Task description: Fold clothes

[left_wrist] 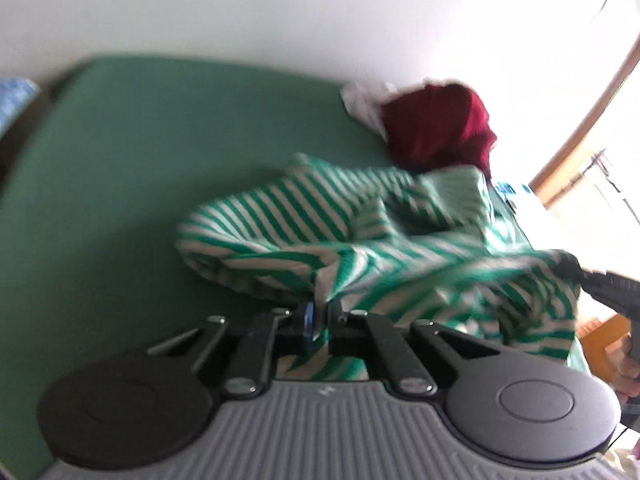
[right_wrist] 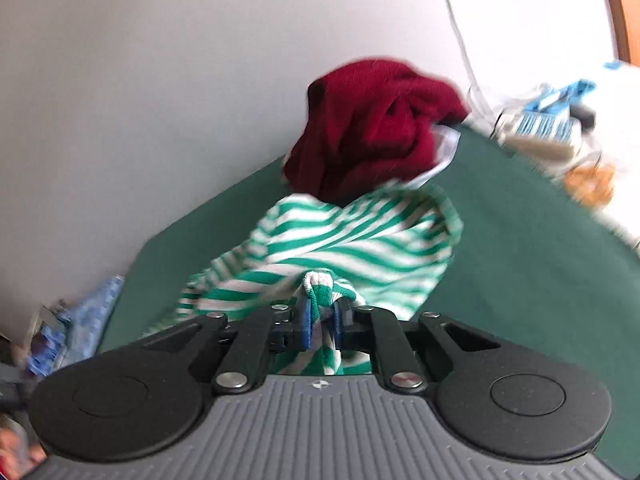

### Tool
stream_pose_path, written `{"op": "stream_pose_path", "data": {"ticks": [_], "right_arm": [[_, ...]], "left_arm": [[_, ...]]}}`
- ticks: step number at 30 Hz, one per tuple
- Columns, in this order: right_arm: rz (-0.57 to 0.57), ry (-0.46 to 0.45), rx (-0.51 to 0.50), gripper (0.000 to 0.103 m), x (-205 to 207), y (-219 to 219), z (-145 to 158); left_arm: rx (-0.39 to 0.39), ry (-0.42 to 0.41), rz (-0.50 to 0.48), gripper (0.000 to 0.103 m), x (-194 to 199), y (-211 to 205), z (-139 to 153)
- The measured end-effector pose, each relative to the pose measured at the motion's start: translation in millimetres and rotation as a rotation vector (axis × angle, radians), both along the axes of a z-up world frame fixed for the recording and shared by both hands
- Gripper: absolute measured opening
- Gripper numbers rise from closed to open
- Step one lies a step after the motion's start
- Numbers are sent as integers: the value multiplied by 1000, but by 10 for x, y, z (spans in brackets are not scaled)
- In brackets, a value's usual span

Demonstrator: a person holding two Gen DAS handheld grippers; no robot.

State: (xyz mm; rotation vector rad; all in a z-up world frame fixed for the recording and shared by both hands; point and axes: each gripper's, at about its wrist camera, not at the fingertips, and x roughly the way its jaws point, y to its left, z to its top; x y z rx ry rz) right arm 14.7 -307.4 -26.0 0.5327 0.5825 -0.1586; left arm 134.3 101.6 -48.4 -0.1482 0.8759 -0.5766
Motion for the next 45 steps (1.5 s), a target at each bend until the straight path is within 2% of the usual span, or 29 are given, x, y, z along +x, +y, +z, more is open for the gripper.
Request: {"op": "stream_pose_path", "data": {"ticks": [4, 6, 8, 9, 10, 11, 13, 14, 15, 16, 18, 19, 22, 27, 29, 30, 31, 33, 34, 35, 36, 37, 38, 39, 40, 41, 42, 43, 45], "right_arm": [[75, 69, -46, 13, -78, -251, -55], [125, 130, -57, 23, -58, -284, -160], [170, 168, -45, 44, -38, -280, -252], [189, 174, -27, 45, -35, -277, -288], [195, 171, 4, 50, -19, -283, -303], [200, 167, 37, 60, -2, -291, -318], [187, 147, 130, 66, 55, -327, -337], [184, 134, 174, 65, 80, -338, -337], [188, 120, 175, 64, 103, -314, -314], [193, 107, 173, 57, 126, -289, -291], [214, 104, 99, 34, 176, -211, -257], [224, 116, 61, 14, 207, -173, -263], [236, 156, -2, 14, 240, -109, -265], [261, 46, -99, 13, 3, -35, 72], [246, 51, -130, 13, -20, 6, 105], [239, 53, -145, 13, -31, 26, 119], [228, 58, -145, 14, -34, 48, 95], [204, 74, -137, 17, -17, 107, 29], [193, 81, -131, 22, -5, 140, -4], [182, 87, -125, 35, 6, 172, -36], [169, 87, -114, 42, 8, 200, -57], [156, 86, -104, 48, 10, 228, -77], [149, 79, -102, 48, 8, 264, -86], [142, 73, -100, 48, 6, 301, -94], [136, 72, -102, 48, 10, 340, -104], [121, 69, -110, 47, 4, 373, -119], [106, 65, -118, 46, -2, 405, -133], [84, 58, -127, 46, -20, 430, -147], [57, 61, -122, 44, -27, 458, -191]], "left_arm": [[21, -46, 67, 0, -75, 82, 152], [39, -28, 72, 0, -83, 26, 119], [76, -28, 54, 0, -134, -126, 74], [95, -30, 55, 0, -153, -186, 45], [113, -31, 56, 1, -172, -244, 16], [112, -22, 56, 2, -169, -274, -20], [132, -13, 68, 8, -140, -297, -98], [141, -9, 74, 9, -125, -308, -137], [148, -1, 79, 16, -97, -302, -181], [155, 7, 83, 21, -68, -296, -225], [167, 31, 81, 21, -6, -311, -320], [172, 43, 79, 16, 24, -318, -365], [146, 35, 39, 2, -41, -301, -353], [102, 21, -29, 0, -148, -274, -332], [93, 19, -53, 5, -150, -257, -351], [101, 14, -55, 15, -123, -254, -377], [109, 13, -55, 32, -96, -252, -395], [88, 15, -76, 51, -38, -241, -411], [72, 19, -90, 61, -9, -240, -417], [54, 30, -94, 64, 28, -245, -426], [38, 46, -92, 66, 68, -262, -444], [23, 63, -89, 64, 107, -278, -462], [0, 83, -95, 61, 148, -275, -485], [-30, 110, -104, 50, 188, -270, -510], [-39, 119, -108, 35, 197, -276, -521], [-49, 129, -113, 29, 205, -281, -533], [-59, 138, -118, 11, 214, -287, -545], [-68, 146, -122, 5, 222, -293, -555], [-41, 100, -110, 2, 186, -290, -501]]}}
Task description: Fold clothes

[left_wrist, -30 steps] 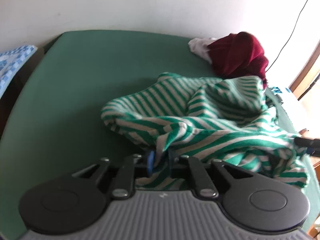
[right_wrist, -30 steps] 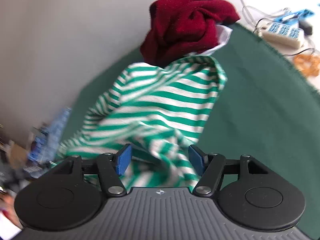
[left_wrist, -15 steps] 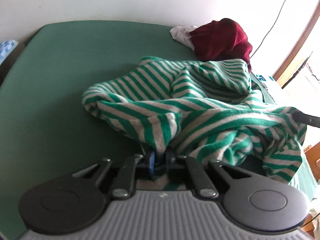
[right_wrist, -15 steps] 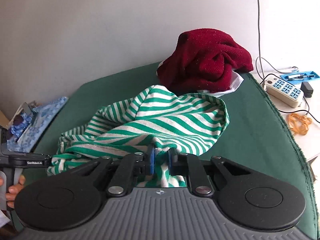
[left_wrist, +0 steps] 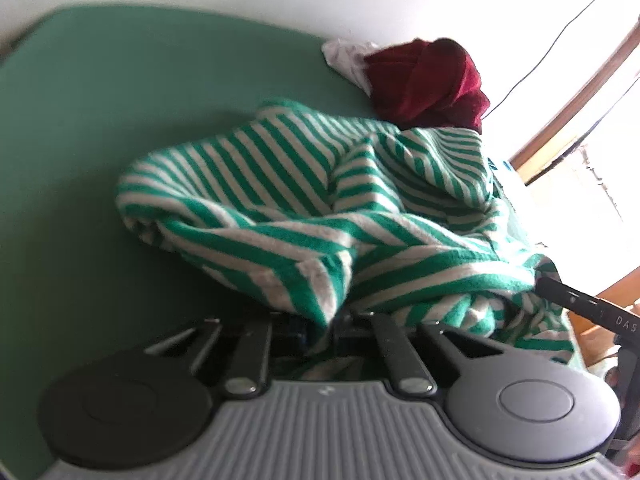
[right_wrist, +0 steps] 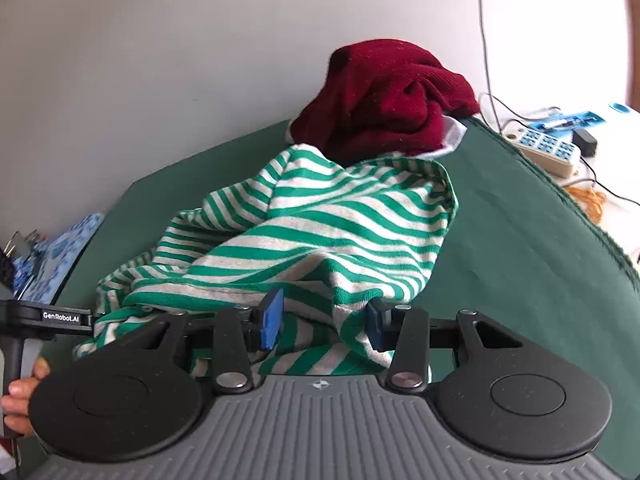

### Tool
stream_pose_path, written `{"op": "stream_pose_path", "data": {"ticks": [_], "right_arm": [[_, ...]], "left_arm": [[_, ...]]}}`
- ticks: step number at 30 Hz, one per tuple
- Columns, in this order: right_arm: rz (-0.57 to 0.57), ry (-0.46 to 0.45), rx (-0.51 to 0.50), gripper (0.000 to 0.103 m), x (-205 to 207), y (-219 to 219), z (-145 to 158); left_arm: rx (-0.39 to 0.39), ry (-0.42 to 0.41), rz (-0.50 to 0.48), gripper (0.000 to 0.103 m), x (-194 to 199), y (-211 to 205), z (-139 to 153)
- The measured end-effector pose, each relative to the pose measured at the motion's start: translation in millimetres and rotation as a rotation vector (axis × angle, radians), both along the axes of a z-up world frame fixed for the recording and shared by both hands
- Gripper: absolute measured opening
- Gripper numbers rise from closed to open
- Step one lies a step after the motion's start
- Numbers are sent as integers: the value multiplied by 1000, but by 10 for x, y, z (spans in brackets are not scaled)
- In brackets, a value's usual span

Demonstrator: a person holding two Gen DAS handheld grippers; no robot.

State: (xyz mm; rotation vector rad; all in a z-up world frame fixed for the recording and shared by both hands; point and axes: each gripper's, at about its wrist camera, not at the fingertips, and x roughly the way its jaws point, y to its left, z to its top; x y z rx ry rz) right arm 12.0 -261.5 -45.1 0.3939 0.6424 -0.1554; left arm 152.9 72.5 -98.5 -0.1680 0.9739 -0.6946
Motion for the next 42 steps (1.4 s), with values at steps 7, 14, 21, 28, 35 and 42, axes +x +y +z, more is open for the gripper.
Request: {"op": "stream_pose_path", "data": {"ticks": [7, 14, 21, 28, 35, 42], "right_arm": [[-108, -105, -63, 6, -20, -62, 214], [-11, -512, -143, 6, -239, -122, 1512], [112, -848, -221, 6, -754, -344, 2737], [205, -1061, -287, 6, -1093, -361, 3550], [267, -1130, -219, 6, -1174, -437, 3818], [327, -1099, -215, 6, -1192, -311, 3801]], "left_arm": [[-33, -254, 124, 1, -71, 219, 830], [-106, -683, 192, 1, -811, 324, 2318], [-86, -1084, 299, 1, -1815, 307, 3600], [-10, -1265, 409, 2, -2476, 132, 4403], [88, -1224, 465, 2, -2597, 123, 4512], [188, -1152, 499, 3, -2628, 156, 4485]]}}
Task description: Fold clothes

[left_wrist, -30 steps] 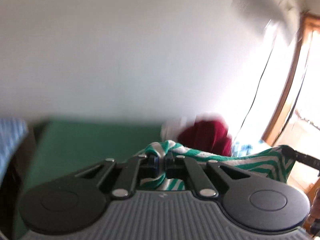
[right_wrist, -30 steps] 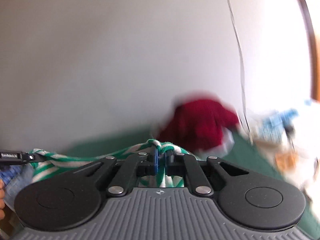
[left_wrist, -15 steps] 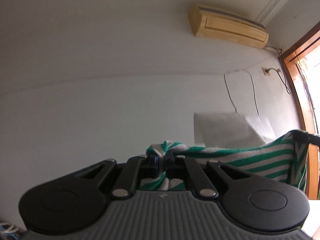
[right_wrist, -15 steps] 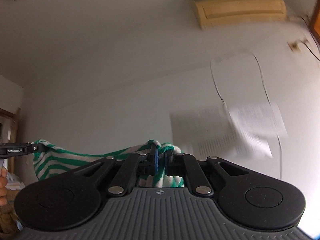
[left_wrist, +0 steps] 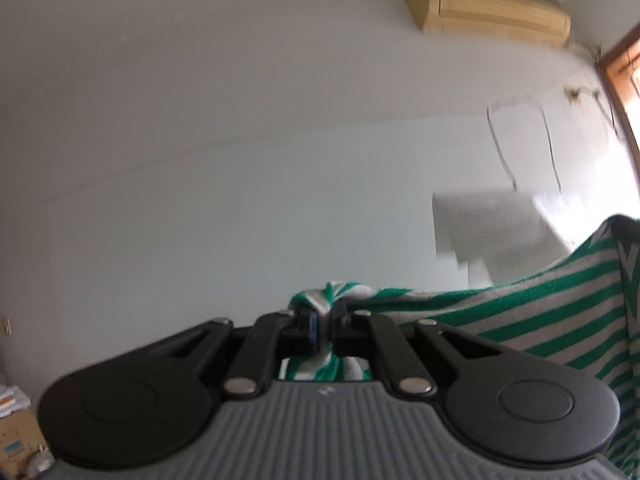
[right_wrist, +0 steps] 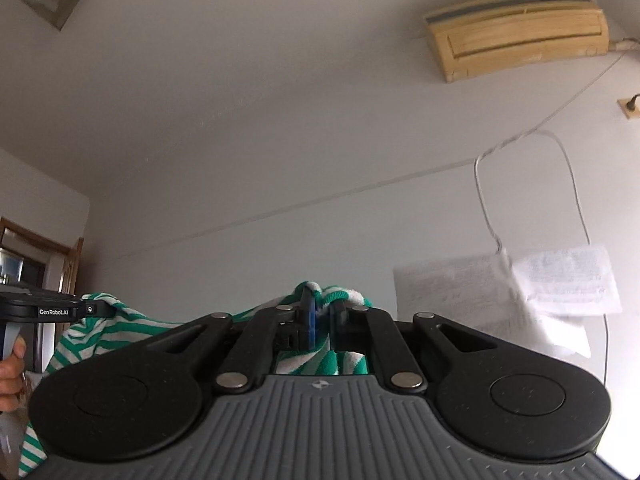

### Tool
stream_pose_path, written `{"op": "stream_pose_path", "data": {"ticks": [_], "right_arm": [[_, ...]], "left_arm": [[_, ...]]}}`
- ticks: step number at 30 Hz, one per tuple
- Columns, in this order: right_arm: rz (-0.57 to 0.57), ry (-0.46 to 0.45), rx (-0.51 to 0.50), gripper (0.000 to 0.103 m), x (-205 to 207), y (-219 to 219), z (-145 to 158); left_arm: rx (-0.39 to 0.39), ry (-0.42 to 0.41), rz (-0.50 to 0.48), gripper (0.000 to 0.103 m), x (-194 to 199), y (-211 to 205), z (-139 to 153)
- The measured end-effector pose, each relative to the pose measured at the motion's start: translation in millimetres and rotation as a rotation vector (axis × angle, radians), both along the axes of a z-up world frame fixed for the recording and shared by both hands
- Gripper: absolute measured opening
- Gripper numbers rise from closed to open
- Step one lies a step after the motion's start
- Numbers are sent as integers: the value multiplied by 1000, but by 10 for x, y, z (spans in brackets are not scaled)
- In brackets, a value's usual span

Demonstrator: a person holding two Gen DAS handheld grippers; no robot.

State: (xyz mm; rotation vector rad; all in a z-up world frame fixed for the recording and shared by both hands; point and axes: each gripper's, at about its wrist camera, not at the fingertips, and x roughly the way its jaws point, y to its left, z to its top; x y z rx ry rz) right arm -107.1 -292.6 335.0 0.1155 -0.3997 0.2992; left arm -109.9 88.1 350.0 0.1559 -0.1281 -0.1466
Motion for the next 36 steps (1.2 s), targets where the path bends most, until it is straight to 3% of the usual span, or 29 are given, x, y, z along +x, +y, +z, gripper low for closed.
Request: {"op": "stream_pose_path", "data": {"ticks": [3, 8, 15, 18, 23, 27, 32, 36], "right_arm": [[20, 69, 20, 6, 91, -59, -124], [-57, 226, -49, 6, 351, 16, -427], [-154, 464, -80, 6, 1579, 137, -1014], [-216, 563, -78, 6, 2240, 183, -1459], [-326, 714, -68, 6, 3245, 197, -2314], [-391, 801, -56, 6, 3801, 182, -2911], [-437, 870, -111, 6, 4236, 231, -3397], [-483, 936, -197, 6, 4505, 300, -3691]], "left_arm": [[-10, 99, -55, 3, 124, 107, -224], [42, 252, -119, 5, 606, 107, -684], [55, 499, -93, 5, 2146, -92, -1600], [54, 589, -58, 5, 2849, -204, -2073], [94, 651, -19, 5, 3699, -426, -2855], [145, 711, 4, 5, 4197, -582, -3416], [239, 773, 14, 7, 4540, -705, -3992], [299, 809, 22, 10, 4711, -822, -4259]]}}
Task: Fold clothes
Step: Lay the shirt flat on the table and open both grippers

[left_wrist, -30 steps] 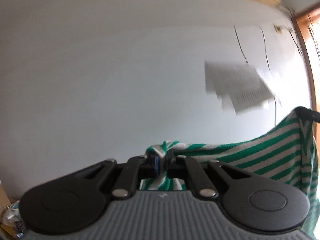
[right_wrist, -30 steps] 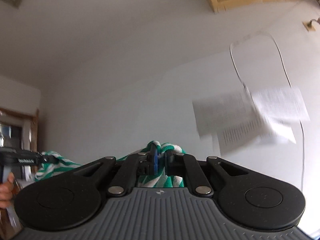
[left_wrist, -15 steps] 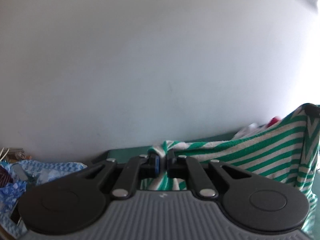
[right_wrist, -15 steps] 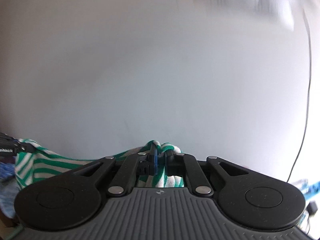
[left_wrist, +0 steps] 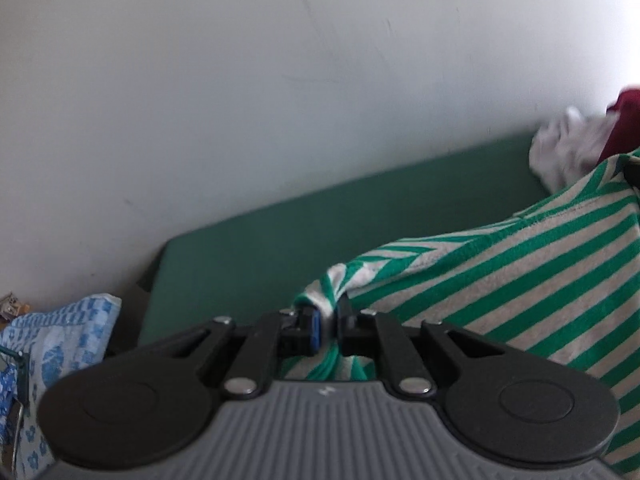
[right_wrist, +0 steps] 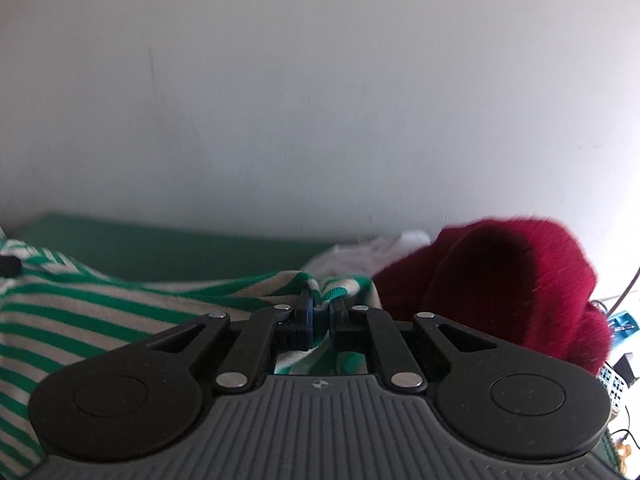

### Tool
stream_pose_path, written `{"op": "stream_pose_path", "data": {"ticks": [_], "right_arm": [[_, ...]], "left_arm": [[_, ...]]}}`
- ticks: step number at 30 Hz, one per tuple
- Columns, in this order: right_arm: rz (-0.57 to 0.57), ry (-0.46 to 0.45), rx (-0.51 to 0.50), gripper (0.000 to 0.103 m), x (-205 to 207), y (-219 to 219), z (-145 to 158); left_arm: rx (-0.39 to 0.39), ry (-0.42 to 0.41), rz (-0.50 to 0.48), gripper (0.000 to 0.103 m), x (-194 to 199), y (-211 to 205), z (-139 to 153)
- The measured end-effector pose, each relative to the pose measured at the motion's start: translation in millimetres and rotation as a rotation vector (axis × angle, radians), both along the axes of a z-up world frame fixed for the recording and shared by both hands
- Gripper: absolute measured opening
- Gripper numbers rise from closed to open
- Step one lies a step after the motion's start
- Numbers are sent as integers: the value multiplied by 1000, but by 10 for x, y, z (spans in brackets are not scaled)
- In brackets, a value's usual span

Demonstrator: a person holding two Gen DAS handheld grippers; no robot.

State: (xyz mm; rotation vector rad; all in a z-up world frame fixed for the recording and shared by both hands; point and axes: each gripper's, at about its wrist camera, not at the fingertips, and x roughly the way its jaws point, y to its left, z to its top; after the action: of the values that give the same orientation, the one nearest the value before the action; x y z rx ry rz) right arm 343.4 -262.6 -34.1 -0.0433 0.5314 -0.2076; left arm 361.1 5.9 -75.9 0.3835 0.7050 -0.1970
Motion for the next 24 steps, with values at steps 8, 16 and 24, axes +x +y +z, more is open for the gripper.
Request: {"op": "stream_pose_path", "data": {"ticks": [8, 16, 24], "right_arm": [[70, 184, -72, 13, 220, 29, -376], [147, 166, 194, 43, -596, -318, 426], [319, 284, 292, 37, -1367, 69, -93]], "left_arm": [[162, 43, -111, 22, 4, -61, -277], [130, -65, -96, 41, -597, 719, 362], [-194, 140, -179, 42, -1341, 655, 191]]}}
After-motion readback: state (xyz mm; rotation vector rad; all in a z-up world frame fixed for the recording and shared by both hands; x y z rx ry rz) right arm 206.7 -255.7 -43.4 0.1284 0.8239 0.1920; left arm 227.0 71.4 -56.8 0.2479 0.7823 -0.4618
